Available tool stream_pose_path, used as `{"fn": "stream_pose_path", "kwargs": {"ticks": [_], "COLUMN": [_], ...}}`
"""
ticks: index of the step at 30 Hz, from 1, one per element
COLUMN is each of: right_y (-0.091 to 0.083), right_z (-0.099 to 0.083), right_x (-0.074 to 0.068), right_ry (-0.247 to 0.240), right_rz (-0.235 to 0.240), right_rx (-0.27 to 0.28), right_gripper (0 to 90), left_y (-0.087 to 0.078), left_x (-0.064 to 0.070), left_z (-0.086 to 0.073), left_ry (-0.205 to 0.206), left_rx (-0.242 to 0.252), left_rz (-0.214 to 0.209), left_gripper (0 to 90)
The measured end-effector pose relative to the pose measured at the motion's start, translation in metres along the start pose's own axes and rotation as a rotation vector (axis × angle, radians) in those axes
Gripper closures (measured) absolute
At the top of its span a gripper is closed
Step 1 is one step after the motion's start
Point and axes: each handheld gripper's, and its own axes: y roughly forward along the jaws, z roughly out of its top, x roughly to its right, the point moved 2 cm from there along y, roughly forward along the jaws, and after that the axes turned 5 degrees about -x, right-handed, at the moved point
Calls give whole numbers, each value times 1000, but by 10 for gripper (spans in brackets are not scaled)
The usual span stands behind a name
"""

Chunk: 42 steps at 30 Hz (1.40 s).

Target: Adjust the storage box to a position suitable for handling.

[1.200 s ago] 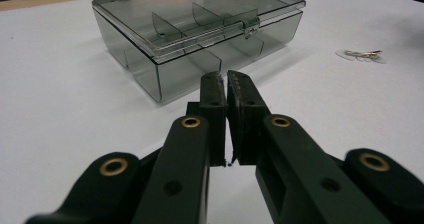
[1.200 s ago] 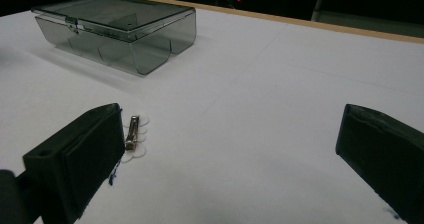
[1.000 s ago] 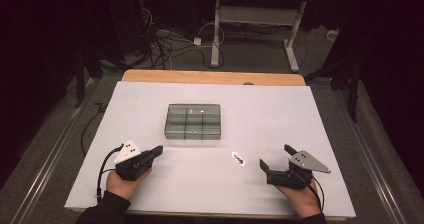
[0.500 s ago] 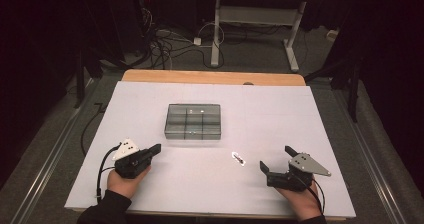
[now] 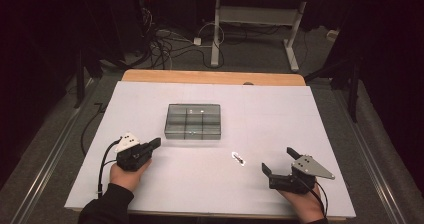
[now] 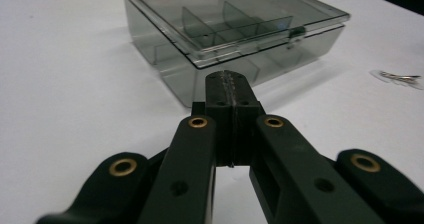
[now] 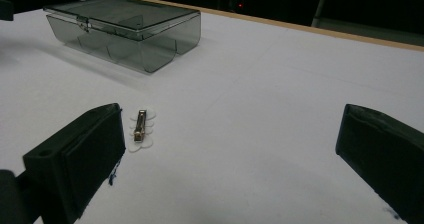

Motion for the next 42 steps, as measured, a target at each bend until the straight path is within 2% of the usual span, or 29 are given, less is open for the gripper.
{"fn": "stream_pose_path", "kwargs": {"ticks": [1, 2, 3, 4, 7, 10, 11, 22, 28, 33, 35, 37, 39, 42], "right_y": [-1, -1, -1, -2, -2, -2, -2, -1, -1, -2, -1, -1, 0, 0], "right_z": [1, 1, 1, 2, 2, 2, 2, 2, 2, 3, 2, 2, 2, 2], "right_x": [0, 0, 0, 0, 0, 0, -1, -2, -1, -1, -1, -2, -2, -3], "right_ry": [3, 3, 6, 5, 11, 6, 5, -2, 3, 5, 6, 8, 9, 6], "right_rz": [1, 1, 0, 0, 2, 4, 3, 7, 4, 3, 5, 5, 5, 5], "right_rx": [4, 4, 7, 12, 15, 14, 13, 9, 11, 13, 12, 10, 10, 8], "right_gripper": [3, 3, 3, 3, 3, 3, 3, 3, 3, 3, 3, 2, 2, 3], "left_y": [3, 3, 4, 8, 13, 17, 21, 45, 62, 77, 87, 93, 96, 104], "left_x": [-5, -5, -7, -13, -21, -24, -27, -43, -51, -59, -65, -69, -71, -74], "left_z": [4, 4, 6, 11, 21, 28, 35, 60, 72, 76, 77, 78, 79, 81], "left_ry": [-6, -6, -5, -8, -21, -9, -11, -38, -36, -39, -44, -74, -85, -77], "left_rx": [-18, -18, -29, -55, -78, -96, -110, -147, -184, -205, -226, -214, -214, -222], "left_rz": [26, 26, 51, 67, 74, 81, 86, 105, 148, 152, 156, 146, 141, 138], "left_gripper": [879, 879, 879, 879, 879, 879, 879, 879, 879, 880, 880, 880, 880, 880]}}
